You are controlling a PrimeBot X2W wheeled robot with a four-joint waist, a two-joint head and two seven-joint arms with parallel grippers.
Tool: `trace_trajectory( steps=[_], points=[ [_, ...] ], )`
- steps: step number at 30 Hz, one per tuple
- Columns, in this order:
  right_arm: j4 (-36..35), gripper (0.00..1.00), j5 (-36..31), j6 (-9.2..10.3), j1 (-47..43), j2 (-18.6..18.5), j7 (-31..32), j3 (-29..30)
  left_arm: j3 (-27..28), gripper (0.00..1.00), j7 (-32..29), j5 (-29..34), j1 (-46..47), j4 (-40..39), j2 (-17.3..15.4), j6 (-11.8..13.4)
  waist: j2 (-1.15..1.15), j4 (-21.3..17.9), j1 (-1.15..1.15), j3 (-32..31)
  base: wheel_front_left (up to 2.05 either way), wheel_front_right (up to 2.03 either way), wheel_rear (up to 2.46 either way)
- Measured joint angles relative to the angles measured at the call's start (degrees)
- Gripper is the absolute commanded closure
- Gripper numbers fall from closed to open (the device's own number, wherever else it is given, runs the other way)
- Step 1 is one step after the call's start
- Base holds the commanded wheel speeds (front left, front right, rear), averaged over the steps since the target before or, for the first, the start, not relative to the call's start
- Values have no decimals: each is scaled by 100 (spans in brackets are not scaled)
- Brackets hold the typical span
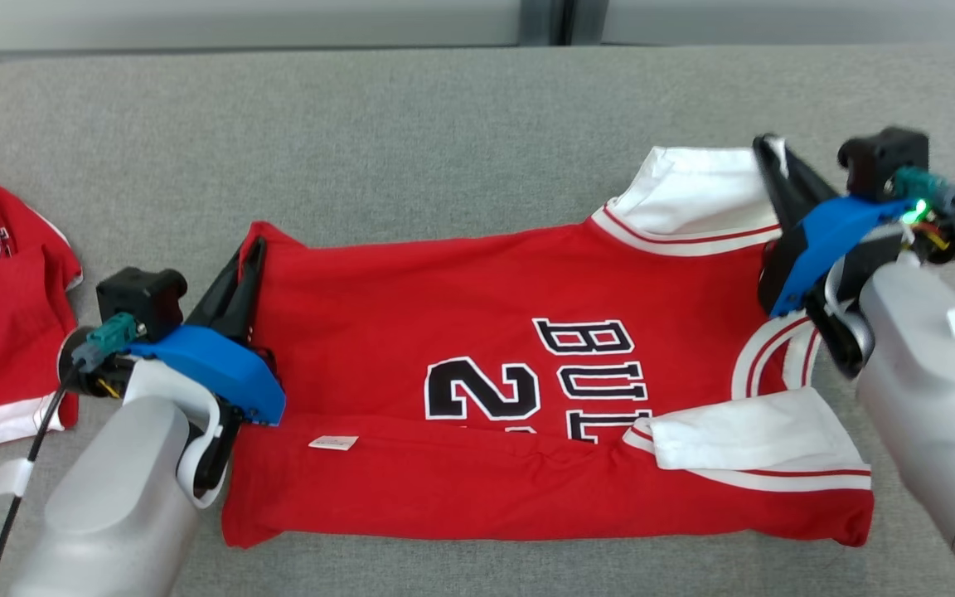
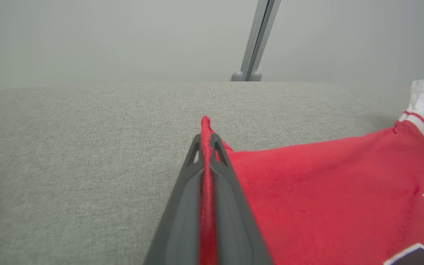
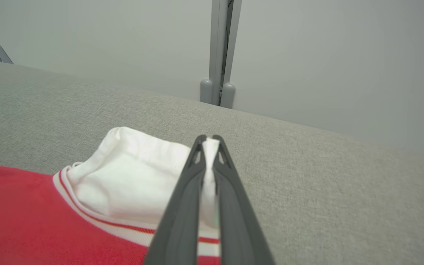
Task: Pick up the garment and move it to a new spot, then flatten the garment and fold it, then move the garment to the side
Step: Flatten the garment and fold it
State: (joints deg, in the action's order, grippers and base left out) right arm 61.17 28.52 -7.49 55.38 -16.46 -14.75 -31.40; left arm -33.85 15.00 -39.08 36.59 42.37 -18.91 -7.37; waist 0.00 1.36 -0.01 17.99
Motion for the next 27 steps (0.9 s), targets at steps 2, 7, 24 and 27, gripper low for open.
trace_trajectory(
  steps=[2, 7, 24, 27],
  points=[
    [-271, 100, 77, 0, -309, -7, -15, 10, 110, 100, 0, 59, -157, -55, 31, 34, 0, -54, 0, -113, 0, 0, 0],
    [-1132, 100, 93, 0, -1085, -127, -26, 237, 386, 100, 0, 203, -552, -305, 85, 104, -1, -150, 0, -303, 0, 0, 0],
    [-2903, 100, -271, 0, -3622, 120, -29, 1504, 1439, 100, 0, 754, -2097, -1161, 522, 231, -1, -114, 0, -646, 0, 0, 0],
    [-3115, 100, -357, 0, -3992, 186, -27, 1672, 1601, 100, 0, 838, -2287, -1277, 639, 229, -2, -114, 0, -656, 0, 0, 0]
  ],
)
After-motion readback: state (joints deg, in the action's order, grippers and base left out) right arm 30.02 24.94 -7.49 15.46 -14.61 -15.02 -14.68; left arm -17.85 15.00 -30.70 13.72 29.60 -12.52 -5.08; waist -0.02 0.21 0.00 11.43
